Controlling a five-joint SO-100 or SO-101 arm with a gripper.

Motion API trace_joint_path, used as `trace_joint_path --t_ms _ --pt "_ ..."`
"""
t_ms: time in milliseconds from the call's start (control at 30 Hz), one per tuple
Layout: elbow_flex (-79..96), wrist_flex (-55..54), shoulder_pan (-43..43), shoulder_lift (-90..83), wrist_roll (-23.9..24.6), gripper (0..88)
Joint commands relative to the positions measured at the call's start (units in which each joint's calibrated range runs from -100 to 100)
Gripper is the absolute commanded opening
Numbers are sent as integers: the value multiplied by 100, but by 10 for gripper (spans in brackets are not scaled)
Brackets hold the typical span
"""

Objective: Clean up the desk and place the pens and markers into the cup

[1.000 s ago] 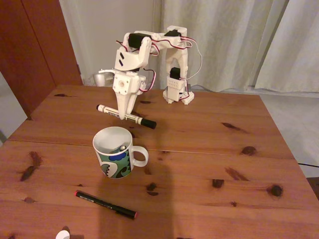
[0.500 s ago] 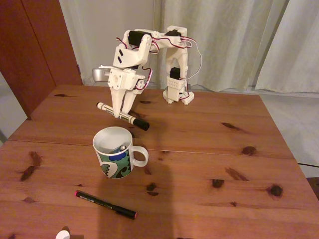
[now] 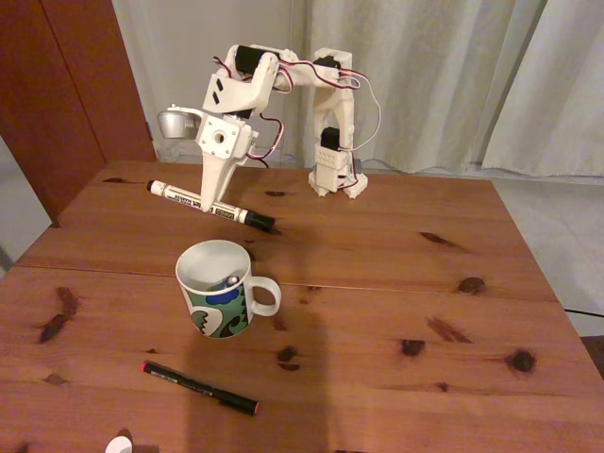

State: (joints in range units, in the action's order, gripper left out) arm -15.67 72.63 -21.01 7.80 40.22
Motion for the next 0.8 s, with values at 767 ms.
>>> trace_joint_path --t_ms 767 --pt "-3735 -67 -444 2261 -2058 8"
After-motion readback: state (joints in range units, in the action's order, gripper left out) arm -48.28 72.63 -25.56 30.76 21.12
